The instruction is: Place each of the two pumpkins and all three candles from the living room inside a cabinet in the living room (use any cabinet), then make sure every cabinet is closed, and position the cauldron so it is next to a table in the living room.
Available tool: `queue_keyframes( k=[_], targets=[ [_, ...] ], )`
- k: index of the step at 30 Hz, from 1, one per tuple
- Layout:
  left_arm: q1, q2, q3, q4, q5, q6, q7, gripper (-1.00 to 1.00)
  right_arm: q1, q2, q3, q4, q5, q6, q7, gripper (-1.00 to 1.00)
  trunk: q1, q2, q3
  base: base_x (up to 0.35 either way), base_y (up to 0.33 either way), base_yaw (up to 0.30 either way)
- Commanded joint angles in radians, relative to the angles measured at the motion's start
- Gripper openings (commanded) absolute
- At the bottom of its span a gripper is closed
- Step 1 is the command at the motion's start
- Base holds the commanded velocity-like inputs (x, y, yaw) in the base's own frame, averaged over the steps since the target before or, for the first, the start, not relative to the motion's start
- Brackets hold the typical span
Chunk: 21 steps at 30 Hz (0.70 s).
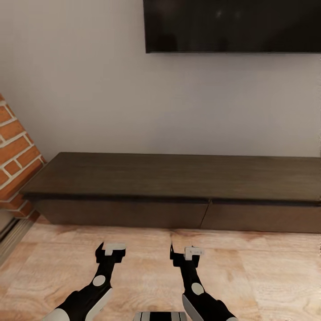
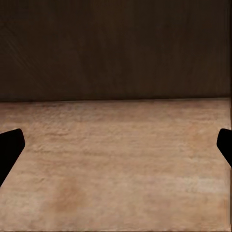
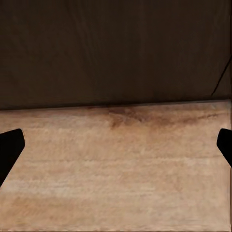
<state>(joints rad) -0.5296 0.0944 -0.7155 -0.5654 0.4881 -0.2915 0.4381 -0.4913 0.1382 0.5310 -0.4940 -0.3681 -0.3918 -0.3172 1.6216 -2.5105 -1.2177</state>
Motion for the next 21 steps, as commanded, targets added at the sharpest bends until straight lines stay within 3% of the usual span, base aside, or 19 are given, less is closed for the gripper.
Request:
queue_keyframes(
  k=[1, 13, 18, 21],
  targets=[
    [-0.001, 0.001, -0.008, -0.001, 0.009, -0.005, 0.007, 1.0, -0.001, -0.001, 0.008, 0.0, -0.009, -0.004, -0.007, 1.0, -0.001, 0.0, -0.001, -0.254, 0.0, 0.0],
    [-0.001, 0.003, -0.006, -0.012, 0.014, 0.004, 0.0, 1.0, 0.0, -0.003, 0.005, -0.016, -0.006, -0.001, -0.011, 1.0, -0.001, 0.0, -0.001, -0.054, 0.0, 0.0],
    [-0.001, 0.002, -0.002, -0.011, 0.018, 0.072, -0.001, 1.0, 0.0, -0.003, 0.005, -0.015, -0.006, -0.001, -0.01, 1.0, -0.001, 0.0, -0.001, -0.001, 0.0, 0.0],
    [-0.001, 0.004, 0.001, -0.026, 0.021, 0.178, -0.002, 1.0, 0.0, -0.004, 0.004, -0.015, -0.006, -0.001, -0.01, 1.0, -0.002, 0.0, 0.007, 0.0, 0.0, 0.0]
  ],
)
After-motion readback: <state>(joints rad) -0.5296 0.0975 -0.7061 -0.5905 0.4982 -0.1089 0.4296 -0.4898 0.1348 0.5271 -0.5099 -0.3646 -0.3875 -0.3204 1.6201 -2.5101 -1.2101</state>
